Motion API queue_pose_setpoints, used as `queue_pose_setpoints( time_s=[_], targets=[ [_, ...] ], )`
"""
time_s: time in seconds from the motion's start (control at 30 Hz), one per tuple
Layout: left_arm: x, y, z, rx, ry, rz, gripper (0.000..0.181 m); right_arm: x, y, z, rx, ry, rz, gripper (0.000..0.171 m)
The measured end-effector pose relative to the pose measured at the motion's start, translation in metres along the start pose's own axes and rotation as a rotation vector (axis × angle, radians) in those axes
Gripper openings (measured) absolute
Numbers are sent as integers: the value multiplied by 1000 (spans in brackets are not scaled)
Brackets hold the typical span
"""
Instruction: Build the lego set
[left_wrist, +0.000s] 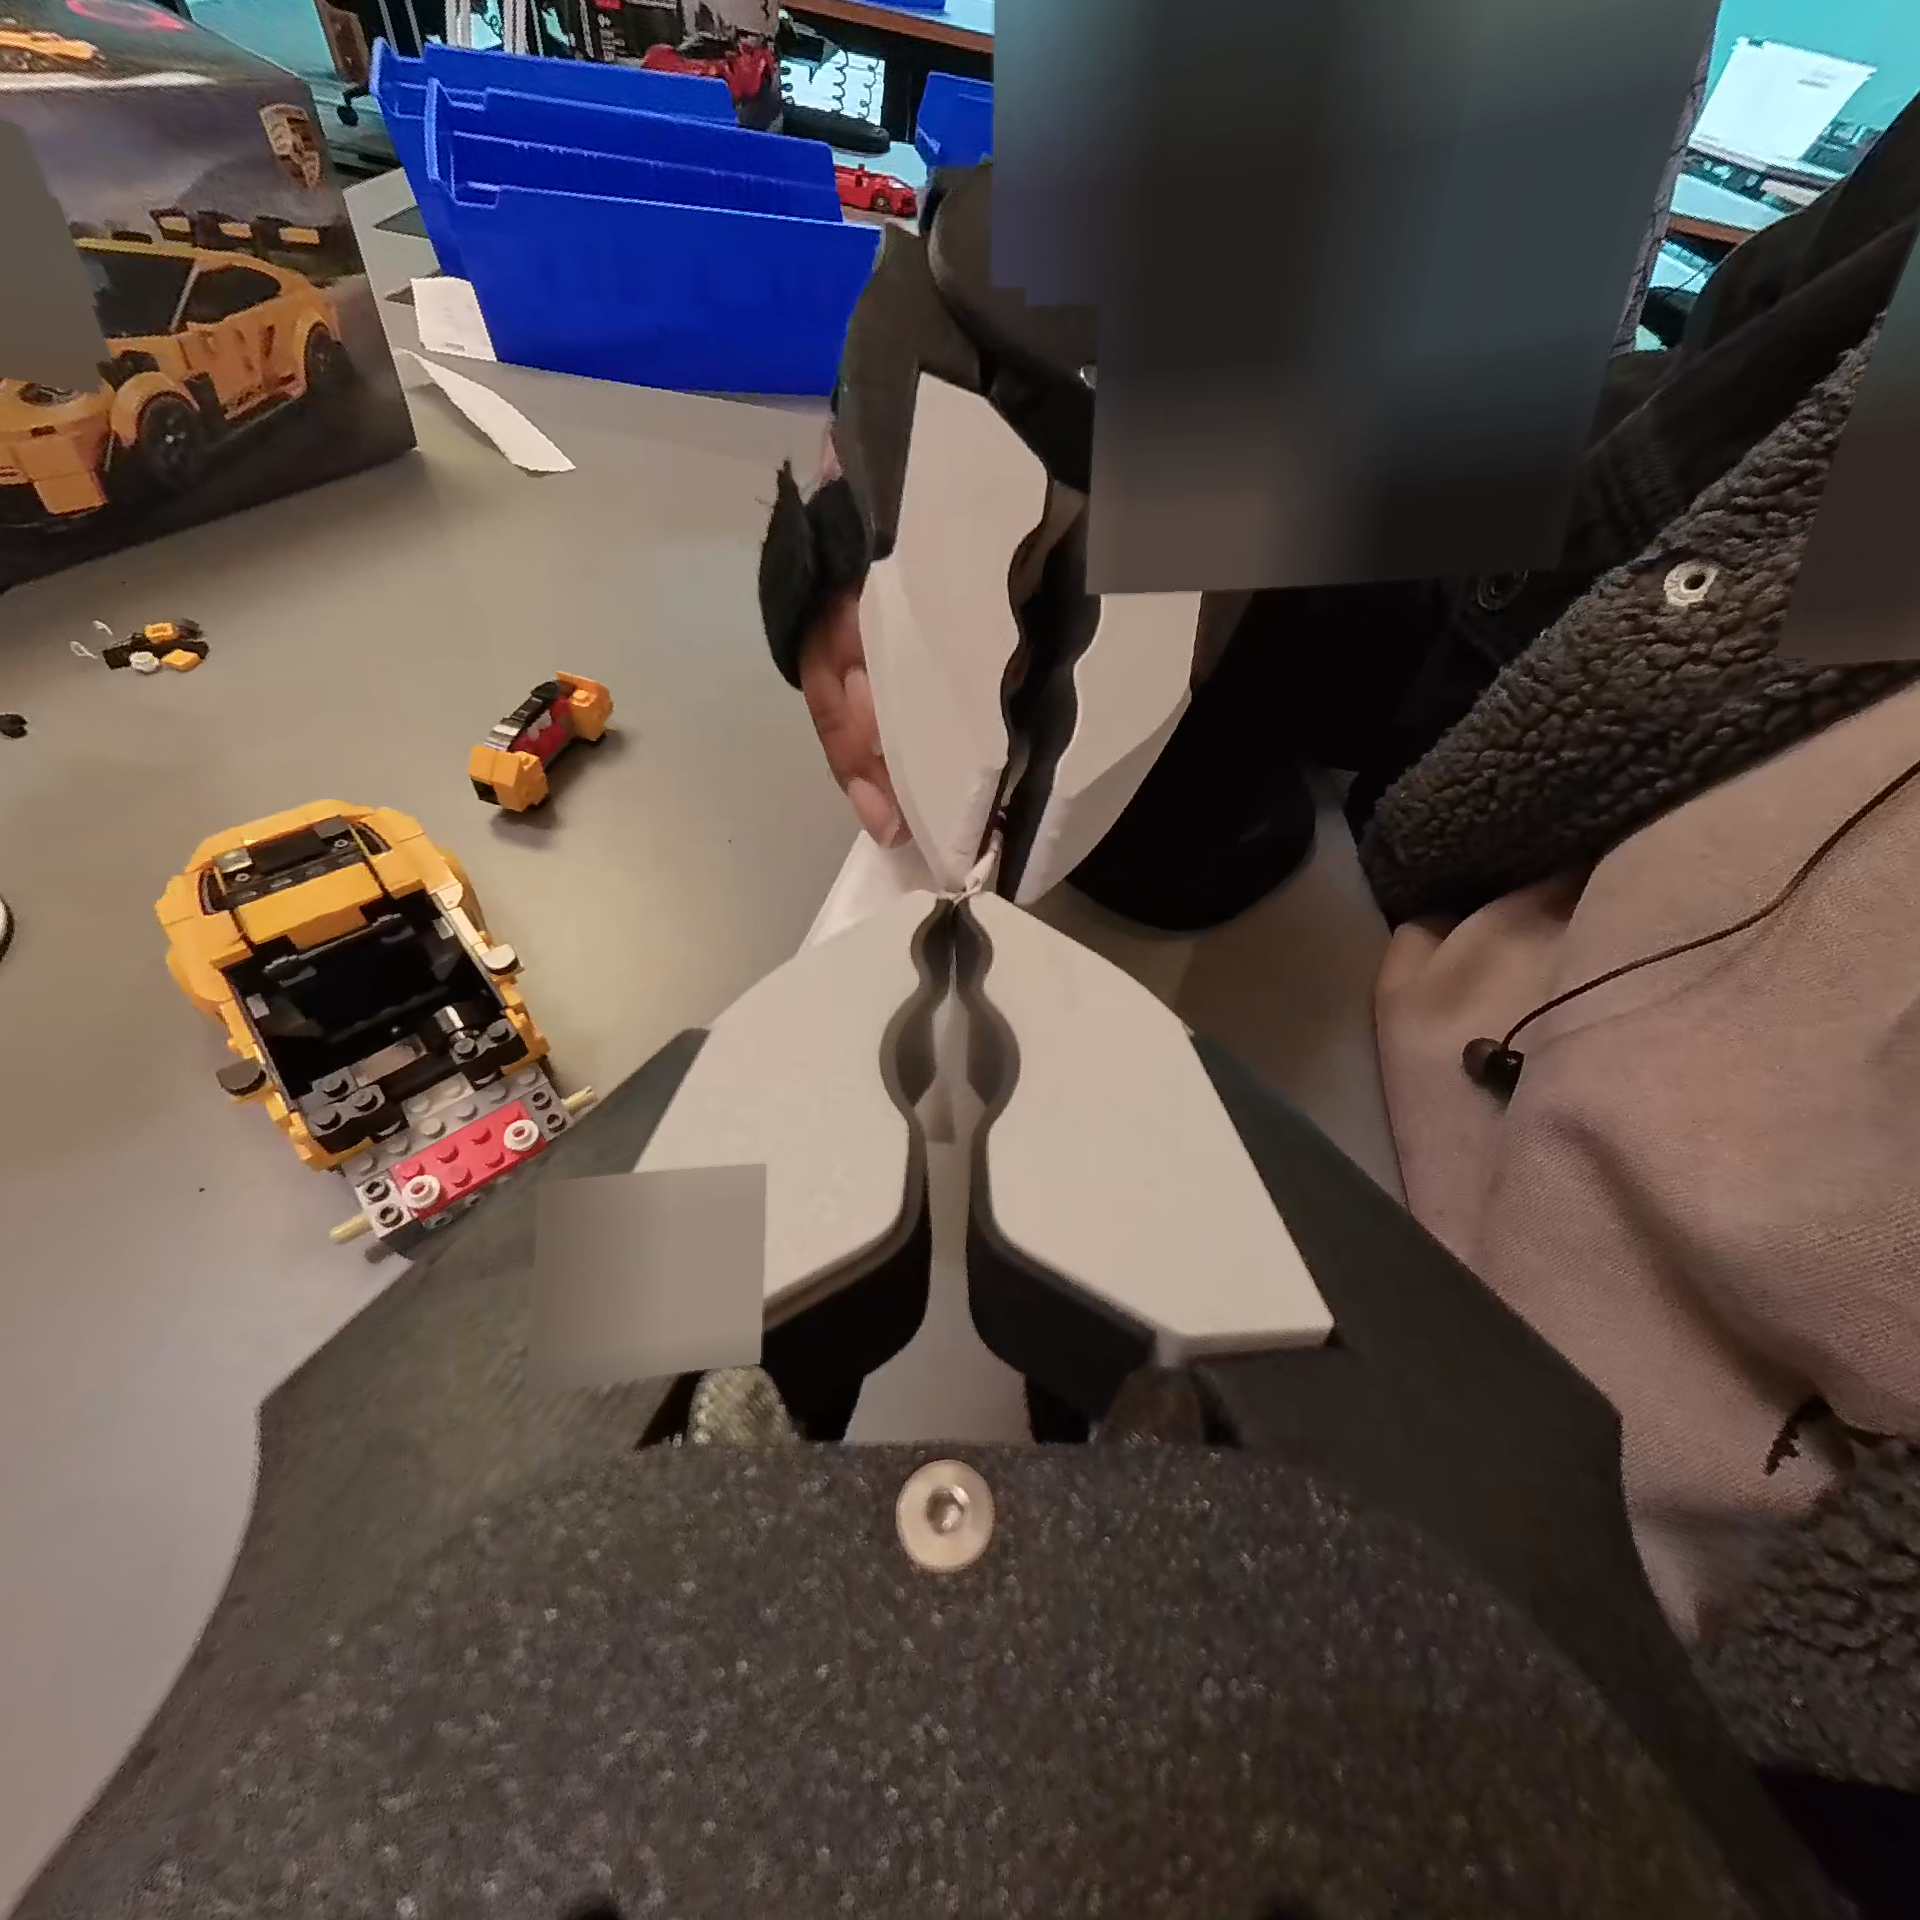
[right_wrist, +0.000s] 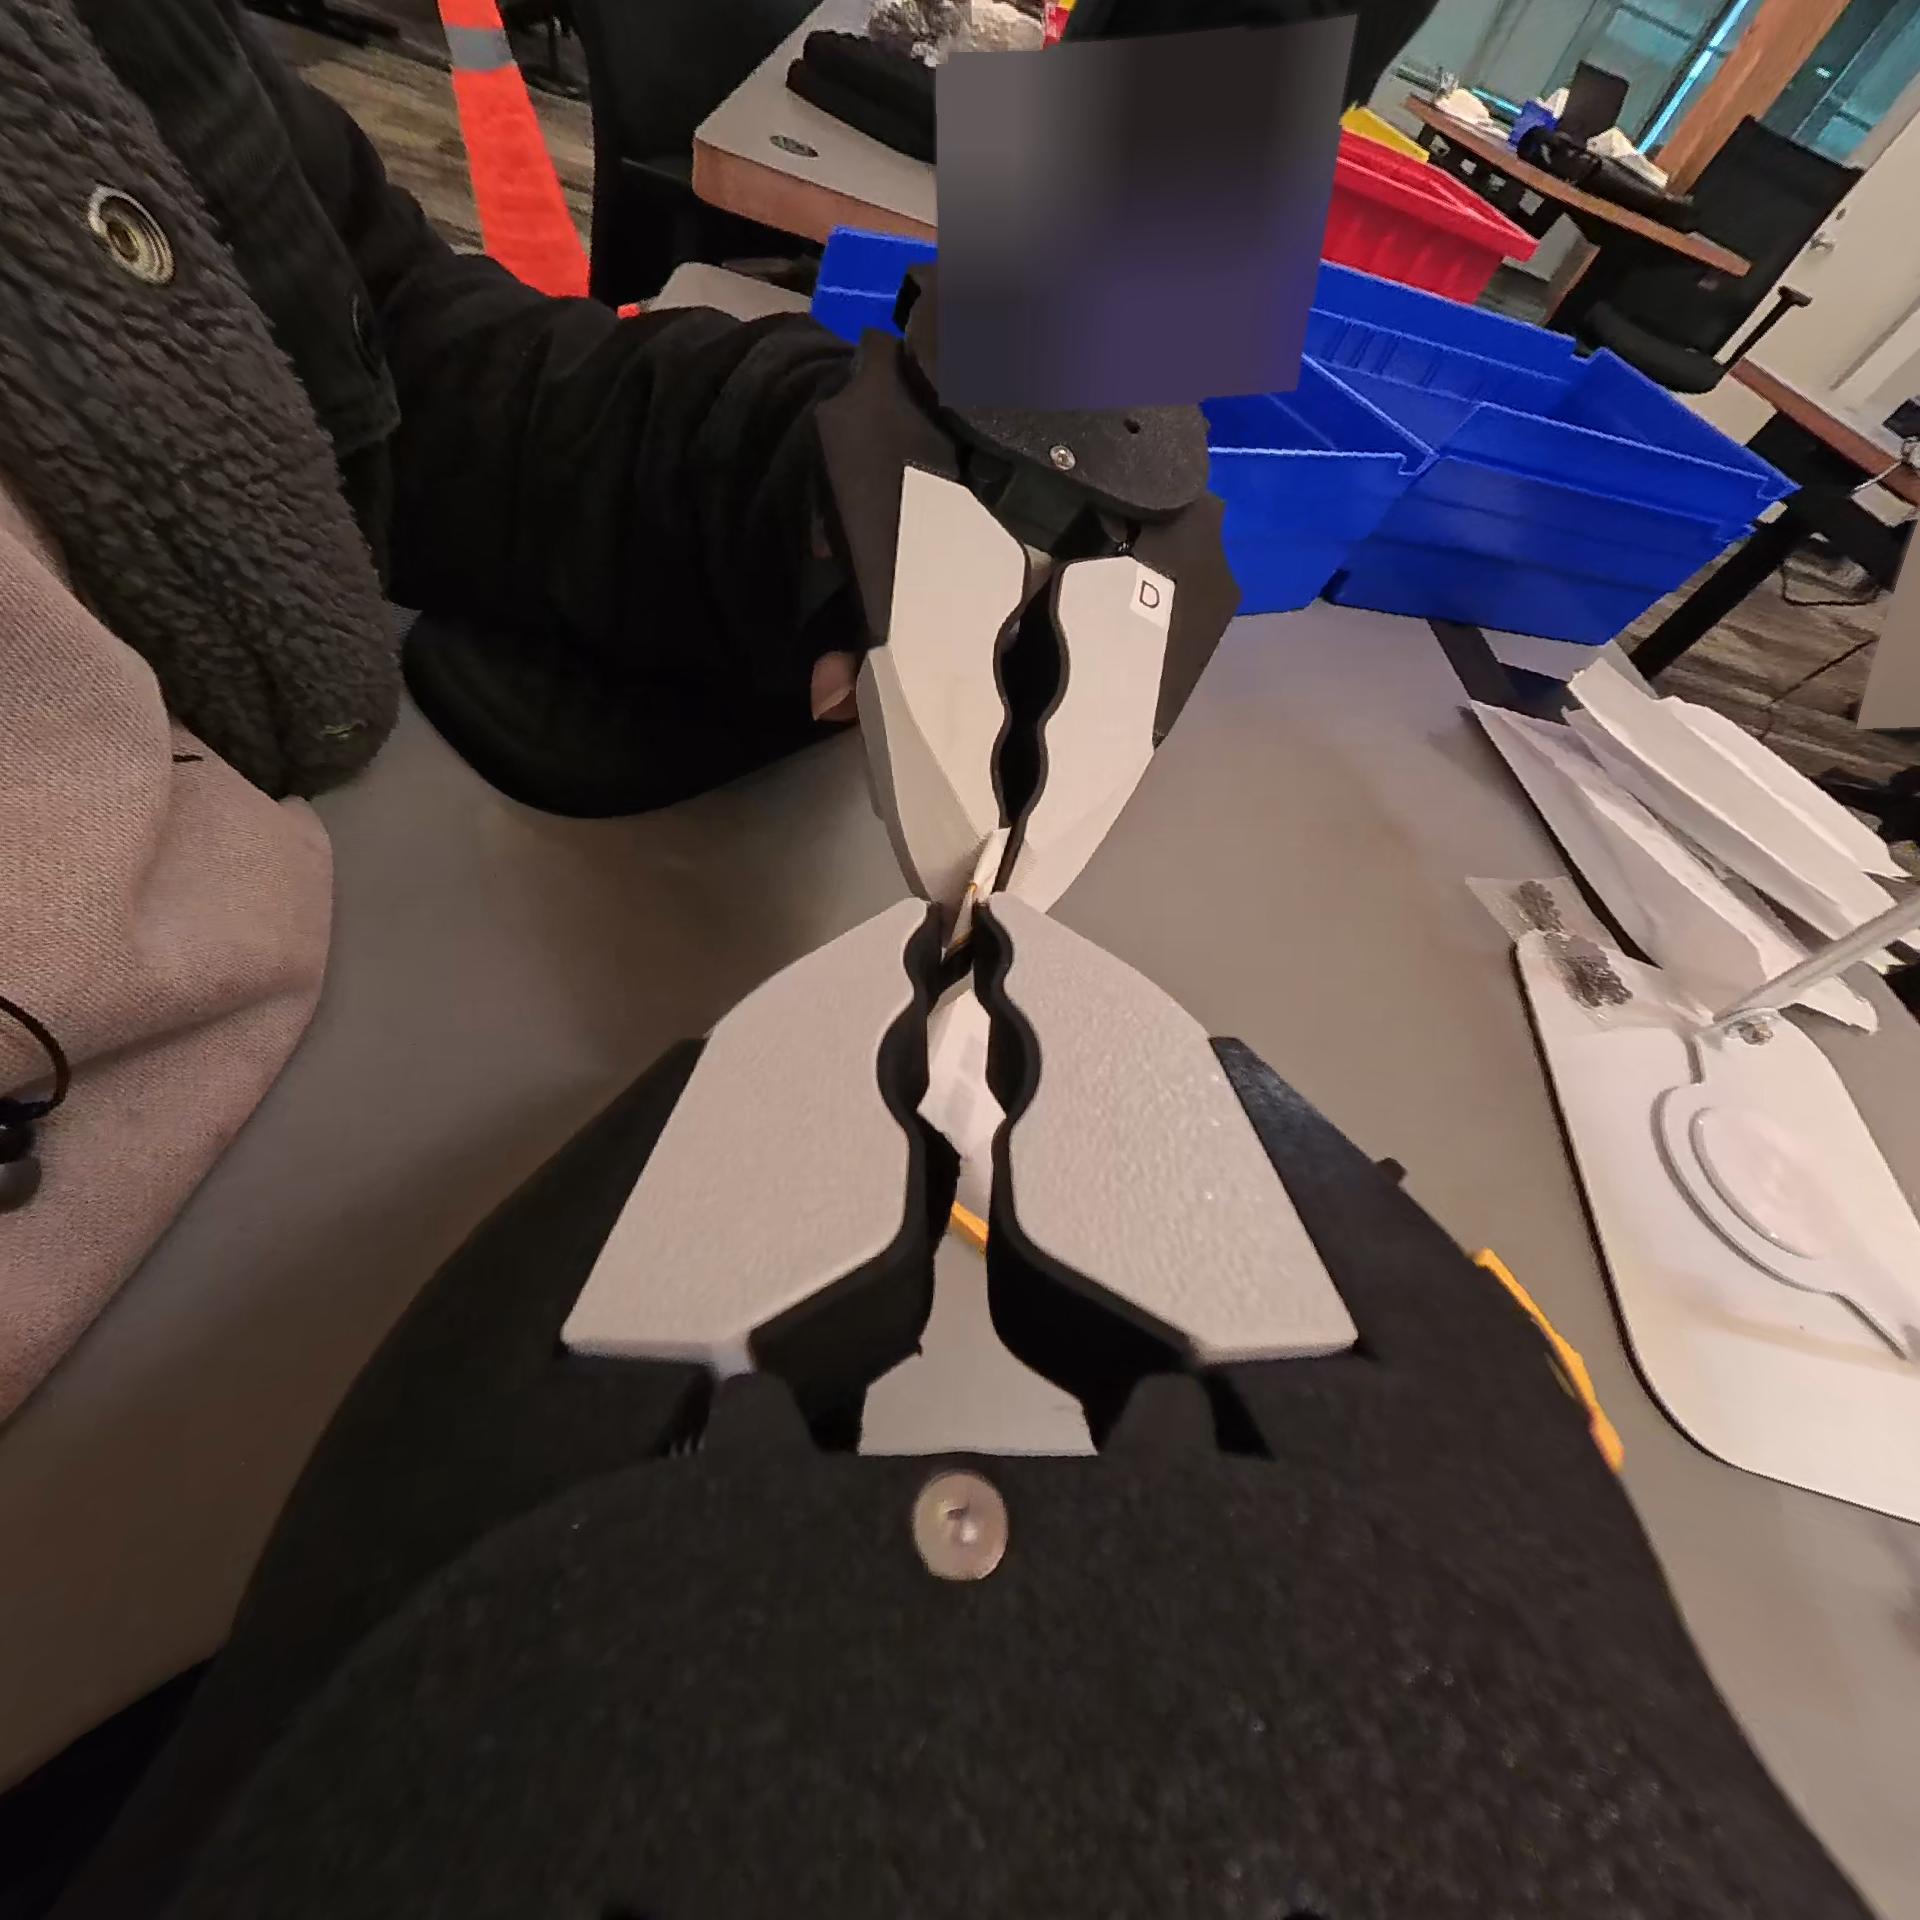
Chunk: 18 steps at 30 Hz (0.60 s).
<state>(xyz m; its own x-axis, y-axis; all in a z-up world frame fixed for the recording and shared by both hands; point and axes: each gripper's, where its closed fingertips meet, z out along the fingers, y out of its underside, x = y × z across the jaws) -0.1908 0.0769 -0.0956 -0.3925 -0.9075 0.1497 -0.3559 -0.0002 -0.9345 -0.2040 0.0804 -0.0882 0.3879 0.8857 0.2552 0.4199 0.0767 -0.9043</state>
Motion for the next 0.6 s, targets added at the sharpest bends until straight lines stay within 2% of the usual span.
queue_pose_setpoints(
  time_s=[0.23,0.6],
  targets=[
    [11,-5,0,21,37,75,0,-5,-6,-5,85,-136,165,0],
    [25,-11,0,50,52,213,10,-16,-4,-5,101,-279,256,0]
  ],
)
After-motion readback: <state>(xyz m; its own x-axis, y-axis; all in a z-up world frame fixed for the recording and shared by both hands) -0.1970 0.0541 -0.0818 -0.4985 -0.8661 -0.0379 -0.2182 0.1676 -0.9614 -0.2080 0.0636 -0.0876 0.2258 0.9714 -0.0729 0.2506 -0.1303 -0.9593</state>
